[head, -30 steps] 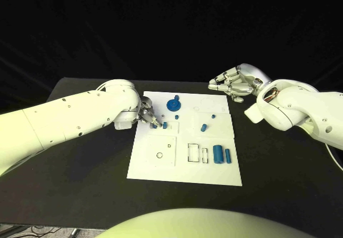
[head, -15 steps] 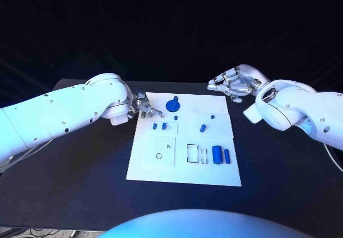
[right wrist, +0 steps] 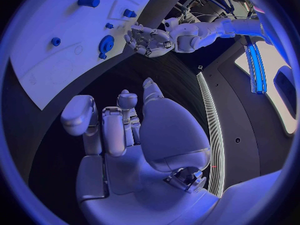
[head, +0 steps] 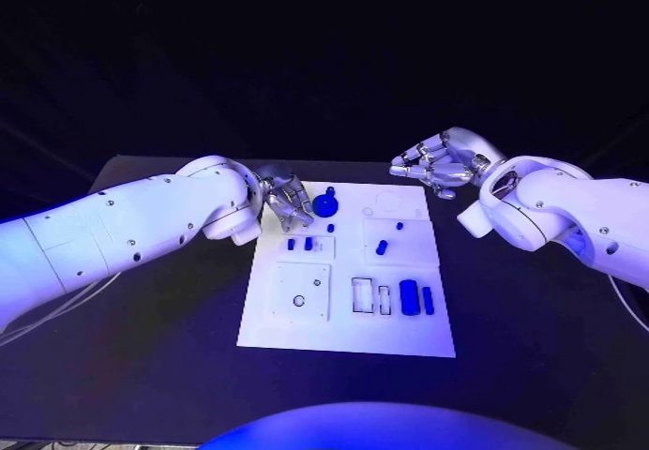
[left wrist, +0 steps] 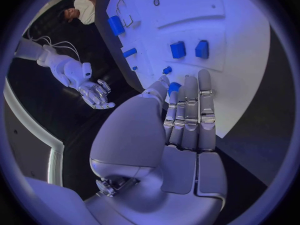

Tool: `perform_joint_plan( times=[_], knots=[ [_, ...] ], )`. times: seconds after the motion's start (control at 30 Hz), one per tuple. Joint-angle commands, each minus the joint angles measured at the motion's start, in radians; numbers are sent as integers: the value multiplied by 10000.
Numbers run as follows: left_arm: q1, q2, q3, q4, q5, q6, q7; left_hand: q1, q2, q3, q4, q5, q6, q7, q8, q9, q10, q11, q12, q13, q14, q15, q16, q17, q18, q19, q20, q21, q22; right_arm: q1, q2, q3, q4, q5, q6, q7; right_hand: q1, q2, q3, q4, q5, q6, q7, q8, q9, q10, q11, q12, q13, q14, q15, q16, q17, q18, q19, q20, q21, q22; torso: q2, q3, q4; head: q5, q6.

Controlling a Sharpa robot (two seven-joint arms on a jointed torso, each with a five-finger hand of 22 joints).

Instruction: Assemble the parts on the task board

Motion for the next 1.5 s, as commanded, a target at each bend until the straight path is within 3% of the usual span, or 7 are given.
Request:
perform_joint_plan(
  times=[0.03,0.2,0.53,0.6,0.77,0.93,1.5],
  knots=[
    [-141,168,-43,0,-2639,-1057,2242,176,-256,200,-108,-107,274,-118,-459,-455,217,-87,-526,-580,115,-20,-201,-285,202,101,-38,-86,-98,-19,23,-1,-16,-5,37,84,-22,57,-71,5,63,-45,-55,64,-14,-14,-25,29,-9,496,-6,-54,-3,69,-21,-30,-27,-4,24,-17,-34,-37,55],
    [-317,475,-139,-117,-4293,-1316,2609,132,-448,431,-255,-124,1111,-204,-1355,-1341,833,-58,-1381,-1725,483,-80,-510,-876,188,351,-57,-235,-324,-31,34,-3,-19,-4,49,87,-22,57,-71,5,63,-45,-55,64,-14,-14,-25,29,-9,496,-6,-54,-3,69,-21,-30,-27,-4,13,9,-5,-116,84],
    [-415,922,-185,-443,-5500,-972,2260,-83,-422,680,-344,-110,2098,-225,-2014,-1954,1552,-209,-1952,-2585,1496,-255,372,-740,189,1362,-227,161,-229,-39,52,-5,-9,-4,66,95,-8,62,-76,2,85,-45,-57,65,-14,-11,-25,37,-5,497,-7,-52,2,69,-20,-30,-28,-4,25,13,-22,-140,117],
    [-419,1006,-187,-520,-5586,-854,2169,-156,-435,778,-324,-107,2263,-249,-2143,-2051,1744,-238,-2087,-2721,1751,-293,859,-451,177,1623,-247,316,-145,-40,55,-5,-6,-4,70,95,0,65,-78,0,95,-45,-57,67,-14,-9,-26,41,-2,498,-7,-53,2,70,-21,-31,-29,-6,28,6,-22,-133,108],
    [-424,1150,-191,-665,-5720,-417,1941,-331,-496,1157,-255,-109,2655,-280,-2451,-2257,2165,-279,-2521,-2783,3026,-326,4064,2851,151,2398,-316,1030,367,-41,61,-5,0,-4,76,98,3,67,-79,0,99,-44,-58,67,-14,-8,-27,43,0,498,-7,-53,2,70,-21,-31,-30,-7,19,9,-26,-134,54],
    [-425,1251,-191,-751,-5789,-183,1821,-450,-565,1448,-238,-122,2922,-294,-2642,-2356,2467,-335,-2852,-2773,3574,-368,5572,4543,-209,3036,-356,3649,2449,-41,62,-5,8,-4,77,101,3,67,-79,0,99,-44,-58,67,-14,-8,-27,43,0,498,-7,-53,2,70,-21,-31,-30,-7,14,13,-9,-178,33],
    [-442,1599,-193,-1075,-5837,145,1505,-701,-692,1616,-193,-129,3074,-336,-2906,-2423,2680,-349,-3259,-2762,3910,-414,6229,5228,-526,3456,-382,5909,4261,-40,100,-5,17,-4,82,116,26,77,-82,-7,117,-42,-60,71,-14,-16,-29,30,-15,496,-9,-64,-12,71,-21,-32,-32,-10,12,5,0,-201,-2]
  ],
)
